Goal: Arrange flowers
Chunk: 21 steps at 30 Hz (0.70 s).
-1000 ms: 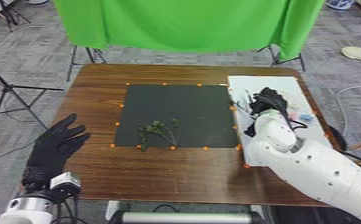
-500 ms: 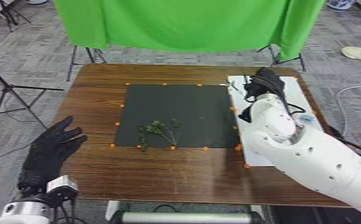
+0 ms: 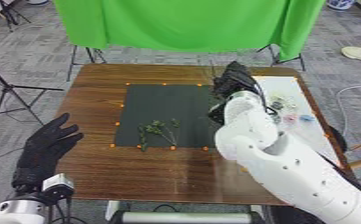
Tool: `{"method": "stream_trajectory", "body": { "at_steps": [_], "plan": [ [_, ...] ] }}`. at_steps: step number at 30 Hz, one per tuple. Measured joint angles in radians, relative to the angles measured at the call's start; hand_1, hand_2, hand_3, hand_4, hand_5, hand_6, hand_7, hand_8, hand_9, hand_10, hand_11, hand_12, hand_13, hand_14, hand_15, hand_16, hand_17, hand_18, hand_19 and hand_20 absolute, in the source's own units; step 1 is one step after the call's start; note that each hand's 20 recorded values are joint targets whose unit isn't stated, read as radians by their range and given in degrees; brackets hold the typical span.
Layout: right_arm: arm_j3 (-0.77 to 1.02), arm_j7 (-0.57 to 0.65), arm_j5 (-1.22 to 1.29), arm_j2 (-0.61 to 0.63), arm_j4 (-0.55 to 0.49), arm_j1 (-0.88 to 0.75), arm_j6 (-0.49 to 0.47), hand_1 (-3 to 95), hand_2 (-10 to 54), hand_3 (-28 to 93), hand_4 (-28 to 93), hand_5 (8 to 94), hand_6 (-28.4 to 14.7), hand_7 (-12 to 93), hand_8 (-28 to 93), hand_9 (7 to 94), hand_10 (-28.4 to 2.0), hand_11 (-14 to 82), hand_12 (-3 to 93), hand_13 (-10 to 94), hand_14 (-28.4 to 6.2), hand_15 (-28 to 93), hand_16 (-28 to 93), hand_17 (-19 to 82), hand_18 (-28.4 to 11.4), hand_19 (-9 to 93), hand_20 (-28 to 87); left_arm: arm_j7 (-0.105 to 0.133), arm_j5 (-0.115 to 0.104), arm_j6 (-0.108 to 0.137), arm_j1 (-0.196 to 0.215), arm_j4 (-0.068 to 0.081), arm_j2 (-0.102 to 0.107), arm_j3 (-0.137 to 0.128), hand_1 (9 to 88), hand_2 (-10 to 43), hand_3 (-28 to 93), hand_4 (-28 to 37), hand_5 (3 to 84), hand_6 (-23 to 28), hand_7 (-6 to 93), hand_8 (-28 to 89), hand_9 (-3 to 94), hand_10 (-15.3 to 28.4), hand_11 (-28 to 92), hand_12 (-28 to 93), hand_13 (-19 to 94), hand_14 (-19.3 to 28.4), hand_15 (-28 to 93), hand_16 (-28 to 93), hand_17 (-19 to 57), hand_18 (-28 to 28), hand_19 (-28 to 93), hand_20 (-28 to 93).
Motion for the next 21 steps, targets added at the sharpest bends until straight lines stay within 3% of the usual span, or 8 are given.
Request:
{"method": "stream_trajectory", "body": {
  "at_steps": [21],
  "plan": [
    [-0.066,0.033,-0.007,-0.001,0.005,-0.126,-0.048,47.2,-9.5,90,-28,89.6,-4.7,26,20,83.6,-14.9,54.6,29.7,80,-11.6,87,18,40,-28.4,93,55,-0.032,0.004,-0.004,-0.003,-0.002,-0.008,-0.006,23.8,5.2,81,-22.2,34.6,8.7,15.4,-10,34.1,20.1,29,10,25,26.6,53,-9,-12.0,23.2,55,3]
  ]
}}
